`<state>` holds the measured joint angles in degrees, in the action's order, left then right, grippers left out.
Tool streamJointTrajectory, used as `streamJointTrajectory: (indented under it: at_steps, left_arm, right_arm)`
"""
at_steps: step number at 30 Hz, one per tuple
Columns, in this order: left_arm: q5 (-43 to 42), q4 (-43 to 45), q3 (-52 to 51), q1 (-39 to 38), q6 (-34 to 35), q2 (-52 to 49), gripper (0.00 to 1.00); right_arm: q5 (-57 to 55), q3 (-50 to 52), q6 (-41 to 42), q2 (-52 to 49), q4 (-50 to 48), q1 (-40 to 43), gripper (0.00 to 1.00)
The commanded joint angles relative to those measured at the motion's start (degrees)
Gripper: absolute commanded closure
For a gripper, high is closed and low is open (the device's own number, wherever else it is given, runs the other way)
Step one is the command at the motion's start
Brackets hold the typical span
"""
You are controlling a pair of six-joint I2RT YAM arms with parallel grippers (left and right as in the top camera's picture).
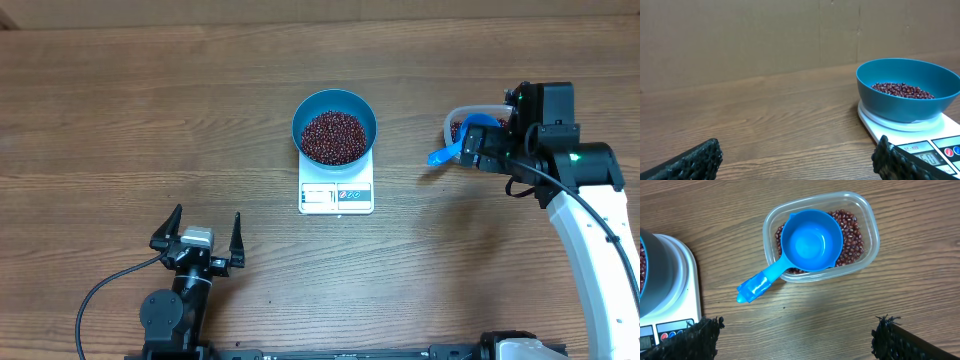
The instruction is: Scoop item into bowl and weigh 150g on scale
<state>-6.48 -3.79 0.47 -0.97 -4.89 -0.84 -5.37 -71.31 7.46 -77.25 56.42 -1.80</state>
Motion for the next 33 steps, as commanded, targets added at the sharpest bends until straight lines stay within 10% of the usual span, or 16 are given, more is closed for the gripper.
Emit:
streamJointTrajectory:
  at_steps: [1,22,33]
  left_arm:
    - [-0.6,-0.1,-0.2,0.6,-0.9,0.6,0.0]
    - [-0.6,-0.1,-0.2,0.6,-0.9,0.6,0.0]
    - [-0.6,-0.1,-0.2,0.6,-0.9,0.6,0.01]
  right_arm:
    - [-0.3,-1.8,-0.7,0.6,-0.3,0.3,0.0]
    - [1.7,-1.1,-0.2,0.9,-3.0,0.3,0.0]
    - [10.2,24.1,0.0,17.2,-35.5,0.3,0.0]
